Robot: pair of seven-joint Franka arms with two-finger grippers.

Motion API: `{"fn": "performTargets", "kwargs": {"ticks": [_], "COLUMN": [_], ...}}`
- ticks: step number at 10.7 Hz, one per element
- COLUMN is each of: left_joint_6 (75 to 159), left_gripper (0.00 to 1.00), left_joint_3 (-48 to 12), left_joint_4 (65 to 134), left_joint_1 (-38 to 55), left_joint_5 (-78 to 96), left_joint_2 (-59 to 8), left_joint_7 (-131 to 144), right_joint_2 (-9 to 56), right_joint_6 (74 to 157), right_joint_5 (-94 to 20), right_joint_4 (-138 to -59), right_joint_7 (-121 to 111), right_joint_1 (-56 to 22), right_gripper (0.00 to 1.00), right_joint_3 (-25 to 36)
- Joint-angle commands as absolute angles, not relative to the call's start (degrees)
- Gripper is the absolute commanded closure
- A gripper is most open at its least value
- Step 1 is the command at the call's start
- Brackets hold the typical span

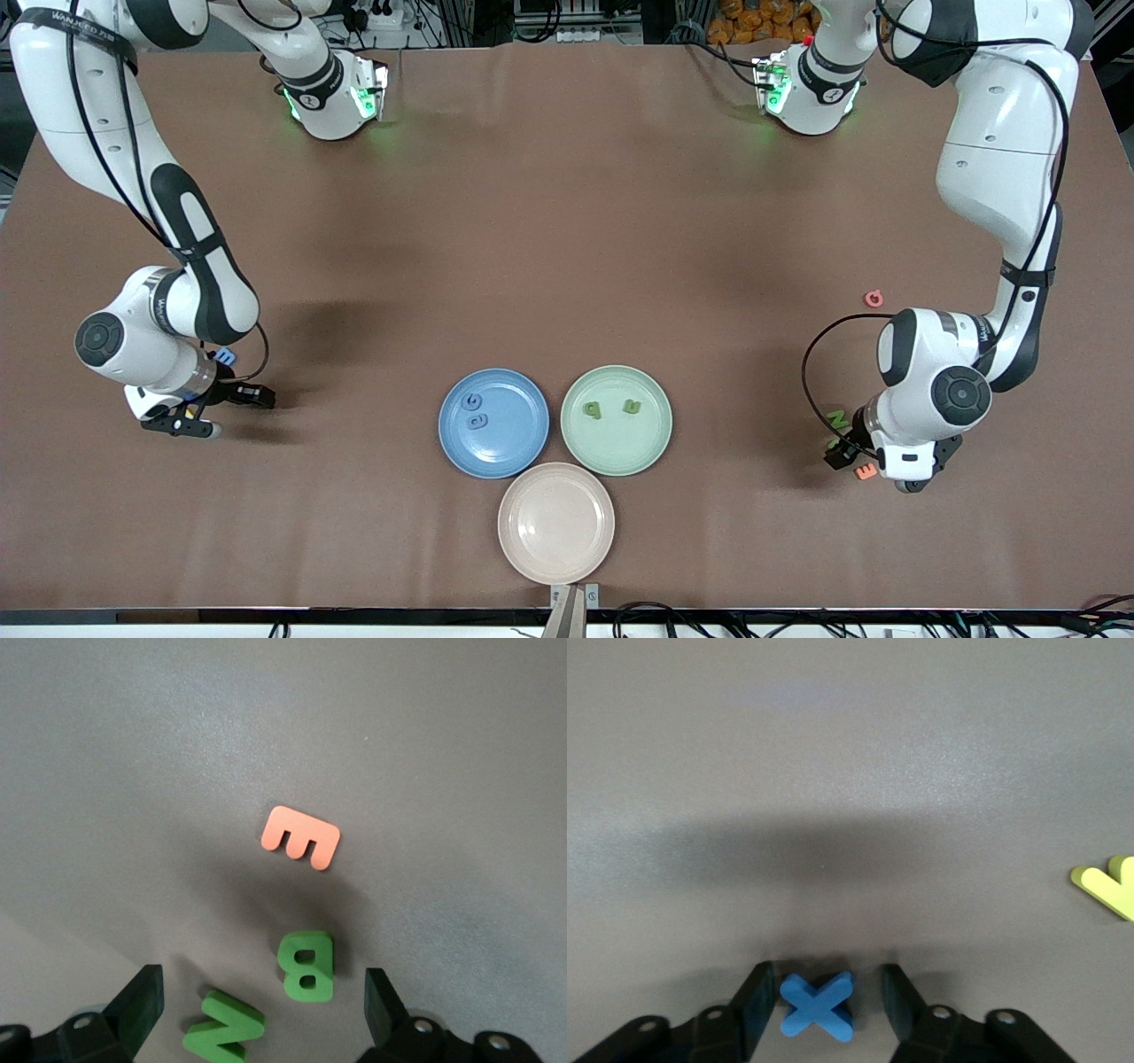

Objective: Sort letters by color into matching plates
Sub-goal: 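Grasp the blue X with the right gripper while the left gripper grasps B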

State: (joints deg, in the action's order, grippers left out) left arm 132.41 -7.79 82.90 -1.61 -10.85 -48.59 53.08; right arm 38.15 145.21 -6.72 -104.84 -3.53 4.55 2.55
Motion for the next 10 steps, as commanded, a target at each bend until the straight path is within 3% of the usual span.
{"fn": "performTargets", "kwargs": {"ticks": [1, 6, 7, 8, 10], "left_joint_6": [132.28, 132.54, 132.54, 132.54, 132.71], "left_gripper": [0.0, 0.0, 0.23, 0.99, 1.0], "left_joint_3": [-7.65, -7.65, -7.65, -7.65, -7.65], "left_joint_4": [80.51, 79.8, 79.72, 79.8, 79.72], "left_joint_1": [-1.41, -0.97, -0.88, -0.97, -0.53], "left_joint_5": [-11.07, -11.16, -11.08, -11.07, -11.07], "left_joint_2": [-50.45, -51.68, -52.03, -51.94, -52.03], "left_joint_7": [52.73, 52.65, 52.91, 54.3, 57.04], "right_joint_2": [37.35, 37.35, 37.35, 37.35, 37.27], "right_joint_6": [145.9, 145.81, 145.81, 145.72, 145.55], "right_joint_5": [-7.21, -7.21, -7.21, -7.21, -6.86], "right_joint_4": [-106.79, -106.79, -106.79, -106.79, -106.61], "right_joint_7": [-3.6, -3.6, -3.6, -3.6, -3.6], "right_joint_1": [4.92, 4.31, 4.13, 3.96, 3.43], "right_gripper": [0.49, 0.66, 0.69, 0.71, 0.75], "right_joint_3": [1.93, 1.93, 1.93, 1.93, 1.93]}}
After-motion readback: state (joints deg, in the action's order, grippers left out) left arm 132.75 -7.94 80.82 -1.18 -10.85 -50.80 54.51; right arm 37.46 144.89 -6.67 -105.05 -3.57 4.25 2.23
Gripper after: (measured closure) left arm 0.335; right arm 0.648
